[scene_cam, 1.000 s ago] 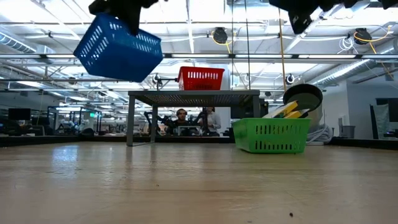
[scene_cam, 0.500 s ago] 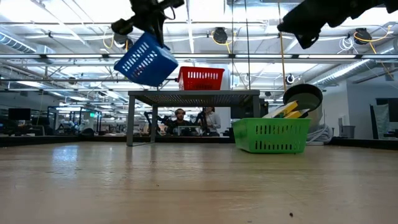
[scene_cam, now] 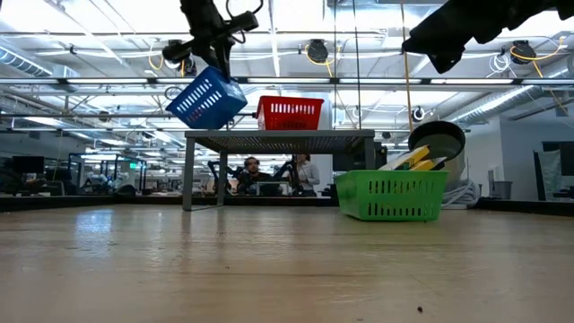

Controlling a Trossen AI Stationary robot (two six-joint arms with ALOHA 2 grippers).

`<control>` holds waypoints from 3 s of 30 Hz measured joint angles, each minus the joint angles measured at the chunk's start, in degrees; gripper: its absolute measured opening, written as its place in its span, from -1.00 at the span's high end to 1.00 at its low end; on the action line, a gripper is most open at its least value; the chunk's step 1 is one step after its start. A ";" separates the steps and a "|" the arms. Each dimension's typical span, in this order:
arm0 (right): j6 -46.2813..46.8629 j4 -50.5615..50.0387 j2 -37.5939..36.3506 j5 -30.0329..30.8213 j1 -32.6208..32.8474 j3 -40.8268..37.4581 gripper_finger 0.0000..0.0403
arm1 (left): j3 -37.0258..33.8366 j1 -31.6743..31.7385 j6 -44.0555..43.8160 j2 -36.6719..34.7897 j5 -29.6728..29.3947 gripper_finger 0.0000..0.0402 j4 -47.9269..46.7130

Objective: Pick & Place Office Desk Supplies
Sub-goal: Put the blue bin on the shelf, then put the green bin on the shelf

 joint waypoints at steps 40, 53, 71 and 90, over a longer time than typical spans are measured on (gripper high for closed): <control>1.69 0.02 0.00 -3.10 0.00 0.01 0.55 | 0.00 3.53 -2.29 7.48 9.97 0.92 12.71; 1.70 0.06 0.00 -3.16 0.00 0.00 0.55 | 0.00 4.01 -0.08 7.48 8.60 0.92 12.15; 1.70 0.06 0.00 -3.16 0.00 0.00 0.55 | 0.00 4.35 -3.45 7.48 8.48 0.63 15.58; 1.70 -0.59 0.00 -3.09 0.00 0.00 0.55 | 0.00 2.80 8.07 7.48 20.87 0.28 26.07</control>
